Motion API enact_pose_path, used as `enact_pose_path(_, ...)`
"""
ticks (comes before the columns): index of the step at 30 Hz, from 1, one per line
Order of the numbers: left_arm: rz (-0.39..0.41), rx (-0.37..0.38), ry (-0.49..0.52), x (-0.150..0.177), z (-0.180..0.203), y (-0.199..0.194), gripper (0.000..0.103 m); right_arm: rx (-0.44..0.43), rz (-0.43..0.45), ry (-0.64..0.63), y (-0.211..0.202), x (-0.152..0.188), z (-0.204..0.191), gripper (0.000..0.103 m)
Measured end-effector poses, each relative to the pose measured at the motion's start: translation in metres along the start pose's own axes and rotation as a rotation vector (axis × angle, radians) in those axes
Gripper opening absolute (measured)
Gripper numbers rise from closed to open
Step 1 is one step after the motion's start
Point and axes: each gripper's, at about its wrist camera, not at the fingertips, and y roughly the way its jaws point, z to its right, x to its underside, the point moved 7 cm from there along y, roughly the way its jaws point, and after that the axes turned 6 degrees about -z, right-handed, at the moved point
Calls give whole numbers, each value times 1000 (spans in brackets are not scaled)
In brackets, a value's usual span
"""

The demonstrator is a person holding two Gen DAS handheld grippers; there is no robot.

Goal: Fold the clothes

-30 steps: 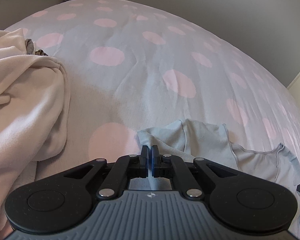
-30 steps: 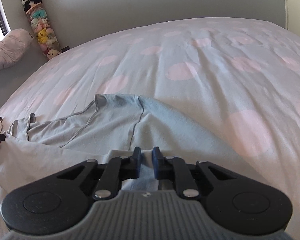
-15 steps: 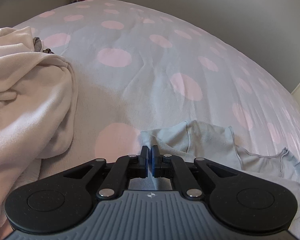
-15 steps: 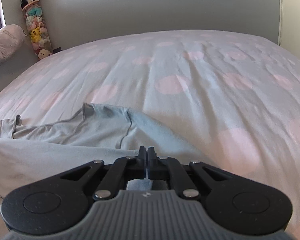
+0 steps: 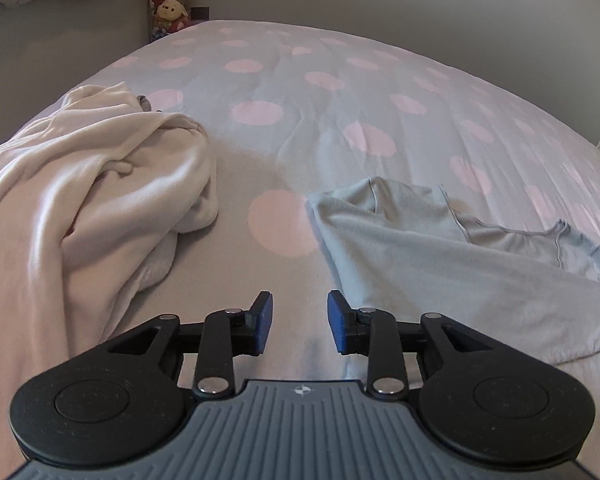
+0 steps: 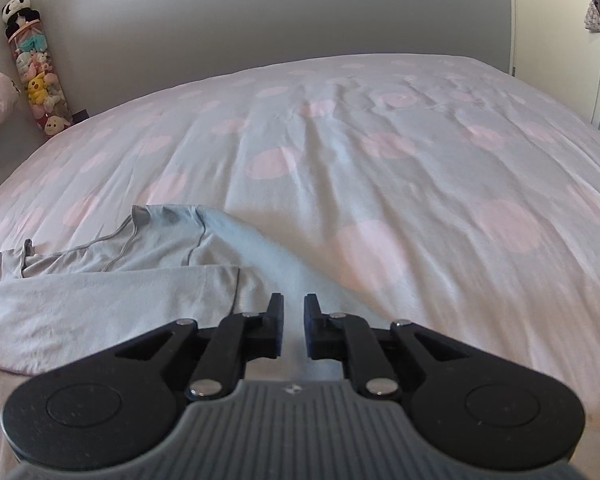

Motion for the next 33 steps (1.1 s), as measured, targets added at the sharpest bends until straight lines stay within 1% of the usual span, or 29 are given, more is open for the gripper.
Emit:
enact_pose_path(1, 9, -10, 0, 7, 2, -8, 41, 8, 0, 7, -10, 5, 6, 33)
enact_pose_path(2, 22, -19, -1, 15, 4, -17, 44, 16, -2, 12, -20, 11, 13, 39)
enact_pose_path(4, 44, -35, -5, 29, 7, -32, 52, 35, -21, 19, -37, 22, 25, 40)
enact_pose_path(7, 61, -74, 20, 49, 13, -46, 55, 60, -48, 40, -60, 40, 44, 46)
enact_pose_path(9, 69, -119, 42, 57, 17, -51, 58, 72, -61, 39, -74, 52, 52, 61)
enact_pose_path(11, 90, -144, 53, 63, 20, -57, 61, 98, -84, 39, -85, 65, 59, 62)
enact_pose_path(13, 129, -160, 46, 68, 21, -62, 68, 140, -112, 53, -92, 74, 66, 62)
enact_pose_path(15, 189, -186, 68, 70, 25, -66, 72, 170, -114, 79, -99, 81, 72, 62)
enact_pose_path(16, 208, -206, 88, 71, 26, -67, 73, 189, -108, 89, -103, 84, 74, 63)
enact_pose_path(17, 222, -223, 104, 72, 27, -67, 73, 208, -100, 89, -106, 85, 76, 65)
enact_pose_path(18, 229, -238, 117, 73, 28, -67, 73, 227, -92, 89, -110, 87, 78, 73)
enact_pose_path(20, 241, -257, 139, 74, 29, -67, 73, 258, -70, 76, -118, 90, 81, 81)
enact_pose_path(21, 239, -243, 143, 74, 29, -66, 73, 273, -63, 67, -121, 91, 83, 82)
enact_pose_path(23, 216, -184, 124, 73, 27, -61, 73, 302, -80, 70, -124, 91, 90, 84)
enact_pose_path(25, 192, -129, 92, 71, 25, -56, 73, 314, -112, 108, -125, 90, 100, 85)
enact_pose_path(26, 183, -116, 73, 69, 24, -54, 73, 318, -113, 137, -127, 90, 106, 85)
enact_pose_path(28, 172, -104, 31, 67, 22, -51, 73, 334, -107, 193, -130, 88, 115, 85)
enact_pose_path(30, 181, -96, 10, 64, 21, -49, 73, 358, -126, 228, -129, 87, 123, 85)
enact_pose_path(33, 185, -104, 23, 58, 21, -42, 73, 359, -155, 227, -125, 85, 126, 85)
